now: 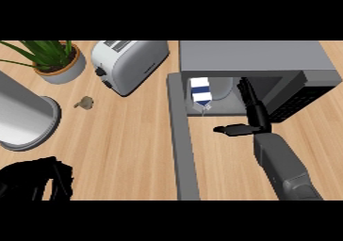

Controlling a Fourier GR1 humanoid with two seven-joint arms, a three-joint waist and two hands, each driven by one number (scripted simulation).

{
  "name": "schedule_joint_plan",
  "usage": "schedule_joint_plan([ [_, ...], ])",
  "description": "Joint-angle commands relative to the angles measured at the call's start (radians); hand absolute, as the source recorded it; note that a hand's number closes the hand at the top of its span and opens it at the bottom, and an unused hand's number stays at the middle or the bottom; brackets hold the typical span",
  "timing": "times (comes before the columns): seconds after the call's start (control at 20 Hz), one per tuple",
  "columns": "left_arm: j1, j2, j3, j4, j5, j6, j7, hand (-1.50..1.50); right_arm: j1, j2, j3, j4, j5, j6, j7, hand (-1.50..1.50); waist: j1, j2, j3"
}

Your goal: Pick up the milk, place it into the microwave and close the microwave

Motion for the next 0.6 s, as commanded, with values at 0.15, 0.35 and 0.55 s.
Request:
schedule_joint_plan([
  [0.15,-0.017,-0.002,-0.178,0.018,-0.16,0.033,-0.058,1.5,0.207,-0.017,0.041,-0.177,-0.024,0.08,0.012,-1.5,-0.016,-0.006,-0.001],
  [0.35,-0.168,-0.002,-0.234,0.162,-0.232,0.146,-0.081,1.5,0.347,-0.019,0.067,-0.324,-0.039,0.111,0.02,-1.5,-0.034,-0.006,-0.002],
  [0.55,-0.163,0.007,-0.299,0.204,-0.344,0.089,-0.156,1.5,0.511,0.009,0.105,-0.49,-0.041,0.106,0.041,-1.5,-0.035,-0.007,-0.003],
])
